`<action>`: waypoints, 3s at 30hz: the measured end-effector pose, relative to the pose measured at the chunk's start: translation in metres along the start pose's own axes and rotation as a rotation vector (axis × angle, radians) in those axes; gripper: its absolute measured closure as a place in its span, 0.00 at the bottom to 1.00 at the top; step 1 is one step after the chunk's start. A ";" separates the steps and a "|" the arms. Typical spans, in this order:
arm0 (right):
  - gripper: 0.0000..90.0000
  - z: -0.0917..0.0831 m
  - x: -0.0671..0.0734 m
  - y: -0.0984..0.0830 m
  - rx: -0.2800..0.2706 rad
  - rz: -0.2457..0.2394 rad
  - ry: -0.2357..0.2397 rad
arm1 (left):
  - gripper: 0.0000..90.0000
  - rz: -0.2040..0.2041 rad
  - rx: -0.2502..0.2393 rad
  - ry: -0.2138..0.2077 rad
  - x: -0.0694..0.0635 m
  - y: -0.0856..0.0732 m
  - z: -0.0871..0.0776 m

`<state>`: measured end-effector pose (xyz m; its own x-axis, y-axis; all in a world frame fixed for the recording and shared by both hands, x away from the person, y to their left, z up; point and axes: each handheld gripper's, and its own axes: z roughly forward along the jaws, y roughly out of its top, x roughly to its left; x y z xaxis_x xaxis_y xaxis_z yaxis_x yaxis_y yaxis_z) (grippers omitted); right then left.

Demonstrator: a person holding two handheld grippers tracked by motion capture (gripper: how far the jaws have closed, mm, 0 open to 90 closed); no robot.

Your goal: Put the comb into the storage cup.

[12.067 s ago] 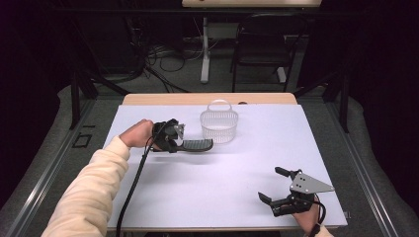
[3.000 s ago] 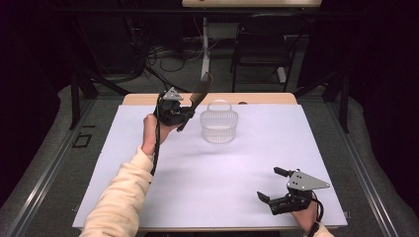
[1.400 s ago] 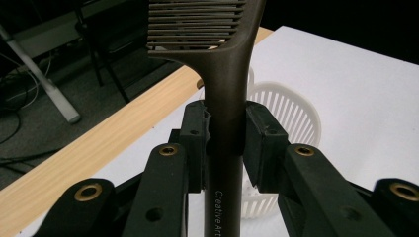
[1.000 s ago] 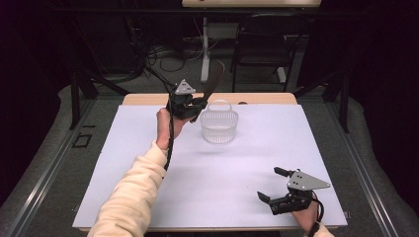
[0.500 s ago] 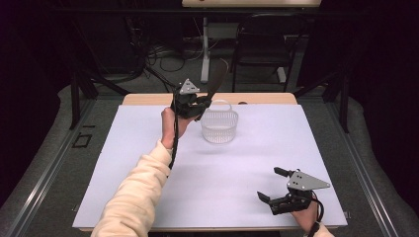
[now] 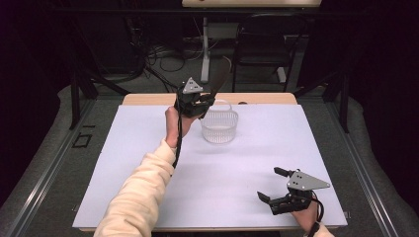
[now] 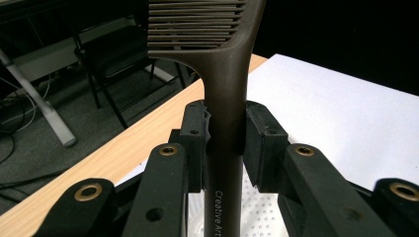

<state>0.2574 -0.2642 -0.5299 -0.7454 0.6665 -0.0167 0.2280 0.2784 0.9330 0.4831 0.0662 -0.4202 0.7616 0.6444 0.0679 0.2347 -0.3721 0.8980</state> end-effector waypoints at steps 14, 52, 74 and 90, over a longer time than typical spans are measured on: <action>0.00 0.000 0.000 0.000 0.001 0.001 0.000 | 0.80 -0.025 -0.036 0.006 -0.001 -0.003 0.007; 0.00 -0.001 0.000 0.000 0.006 0.003 0.001 | 0.80 -0.030 0.002 -0.054 0.000 -0.015 0.028; 0.00 0.000 -0.001 0.000 0.009 0.002 0.003 | 0.80 0.019 0.067 -0.115 -0.001 -0.021 0.036; 0.00 0.000 -0.001 0.000 0.009 0.003 0.003 | 0.80 0.043 0.100 -0.123 -0.002 -0.023 0.041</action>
<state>0.2576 -0.2649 -0.5301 -0.7466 0.6651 -0.0126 0.2361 0.2827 0.9297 0.5010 0.0453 -0.4586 0.8387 0.5426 0.0460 0.2549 -0.4659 0.8474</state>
